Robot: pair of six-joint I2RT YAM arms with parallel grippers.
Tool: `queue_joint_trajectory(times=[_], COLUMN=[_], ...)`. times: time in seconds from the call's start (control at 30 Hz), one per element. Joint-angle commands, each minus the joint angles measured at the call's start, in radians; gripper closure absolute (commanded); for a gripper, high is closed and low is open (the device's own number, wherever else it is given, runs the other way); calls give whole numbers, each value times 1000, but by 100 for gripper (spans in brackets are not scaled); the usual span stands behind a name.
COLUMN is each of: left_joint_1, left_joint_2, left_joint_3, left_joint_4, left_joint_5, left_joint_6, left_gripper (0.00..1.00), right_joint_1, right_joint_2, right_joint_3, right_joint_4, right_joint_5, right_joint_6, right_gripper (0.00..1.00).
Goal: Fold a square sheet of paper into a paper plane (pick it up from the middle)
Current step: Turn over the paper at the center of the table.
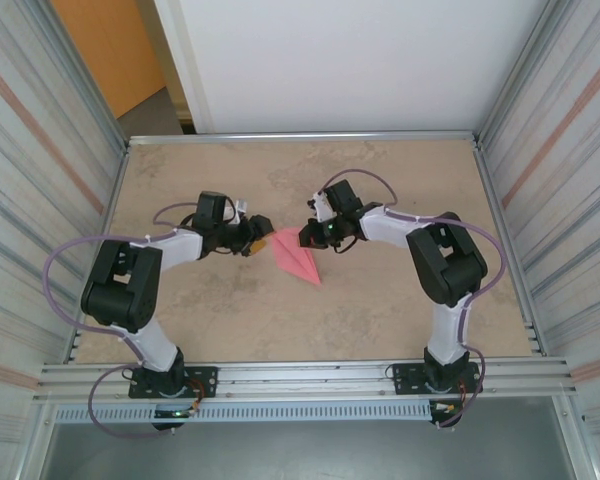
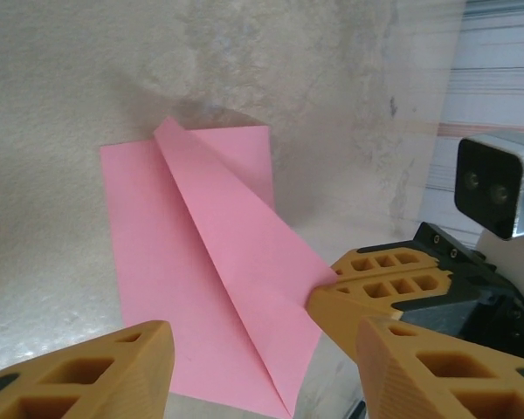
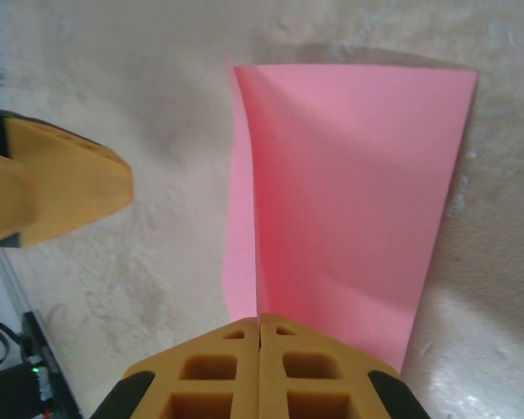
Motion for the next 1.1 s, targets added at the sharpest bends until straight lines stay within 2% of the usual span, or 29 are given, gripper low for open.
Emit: queue_joint_trajectory(times=[0.0,0.27,0.53,0.77,1.07], left_joint_1=[-9,-55,-122,-132,-132], left_joint_2=[-86,-155,-122,-117,-122], left_joint_3=[-2,-11,35,37,27], left_joint_4=[97,327,442,529,536], left_joint_5=[86,174,252,290,278], left_joint_6=[-16,-44,-46,-73,-65], left_gripper=[40,32,35,49,69], right_joint_1=[-17,-57,-81,-99,-112], right_joint_2=[-137,-289,-345,-359,-370], right_joint_3=[-10,-82,-110,-130,-139], right_joint_4=[73,233,350,413,407], right_joint_5=[-48,-114,-188,-213,-211], right_joint_6=[63,253,384,446,452], right_gripper=[96,97,97,96,92])
